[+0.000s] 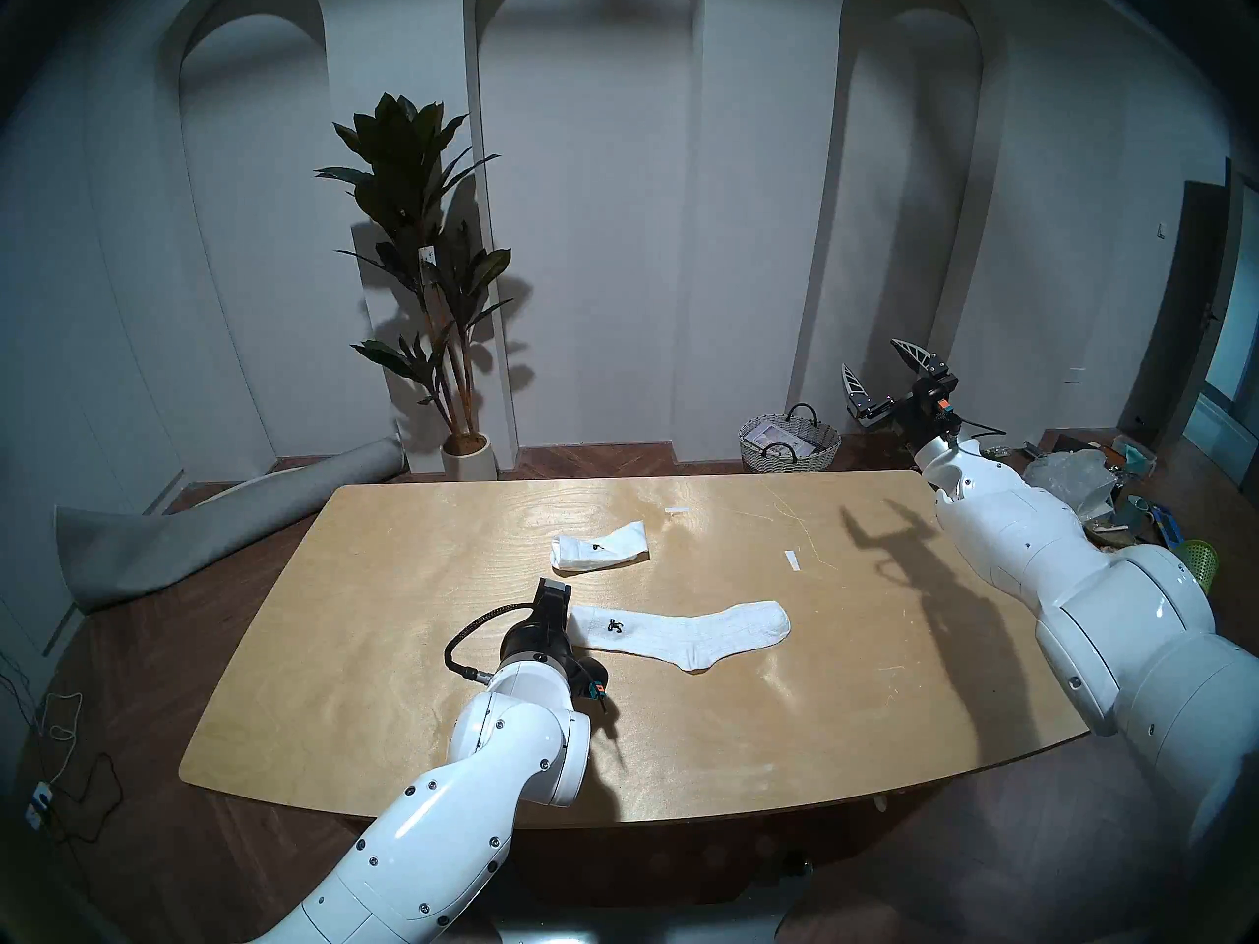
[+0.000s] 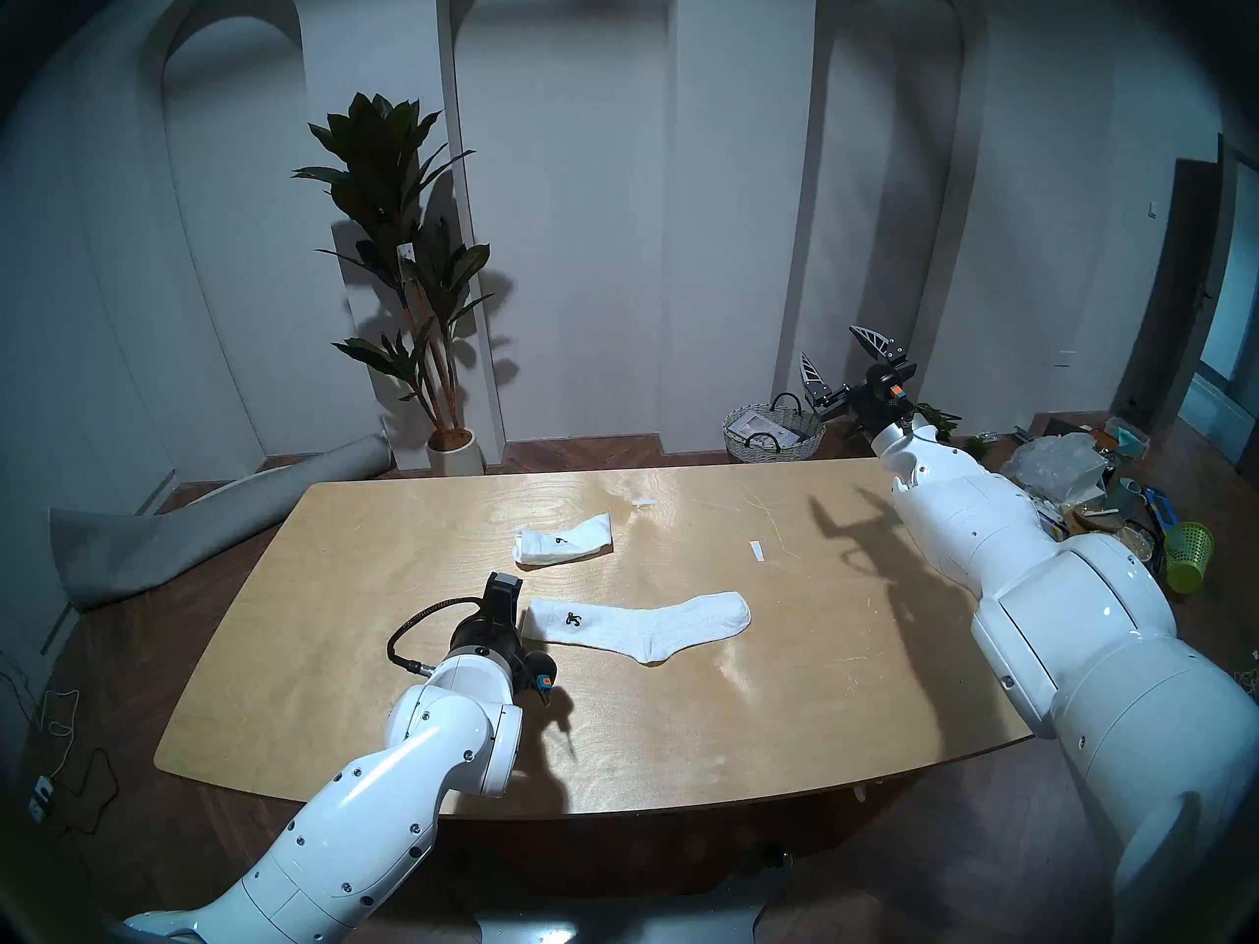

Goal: Fold socks in half once and place them neatly on the table

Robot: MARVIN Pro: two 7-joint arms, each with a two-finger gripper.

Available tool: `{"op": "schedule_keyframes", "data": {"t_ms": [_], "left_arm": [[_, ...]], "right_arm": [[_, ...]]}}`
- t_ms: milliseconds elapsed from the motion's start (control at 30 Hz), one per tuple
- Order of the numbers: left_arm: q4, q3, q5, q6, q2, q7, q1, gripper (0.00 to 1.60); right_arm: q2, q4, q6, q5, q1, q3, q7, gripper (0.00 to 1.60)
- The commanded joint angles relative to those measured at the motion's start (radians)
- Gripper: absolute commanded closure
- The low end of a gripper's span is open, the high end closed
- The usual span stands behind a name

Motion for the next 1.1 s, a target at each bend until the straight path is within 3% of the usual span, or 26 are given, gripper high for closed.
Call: {"op": "schedule_keyframes", "data": {"t_ms": [0, 267, 500, 733, 1067], "left_arm": [[0.01, 0.014, 0.015, -0.007, -0.014, -0.002, -0.03, 0.0], [0.017, 0.023, 0.034, 0.004, -0.019, -0.015, -0.037, 0.0], [0.023, 0.03, 0.046, 0.007, -0.015, -0.025, -0.032, 0.0], [0.034, 0.049, 0.059, 0.007, -0.019, -0.033, -0.024, 0.0], [0.059, 0.08, 0.122, 0.007, -0.019, -0.053, -0.036, 0.0]], "right_arm": [[-0.023, 0.021, -0.036, 0.009, 0.054, 0.01, 0.016, 0.0], [-0.029, 0.059, 0.004, -0.023, 0.121, -0.015, 0.059, 0.0], [-0.038, -0.006, 0.065, -0.056, 0.173, -0.019, 0.028, 0.0], [-0.049, -0.073, 0.132, -0.102, 0.221, -0.013, -0.024, 0.0], [-0.077, -0.028, 0.239, -0.203, 0.306, -0.038, -0.145, 0.0]]}}
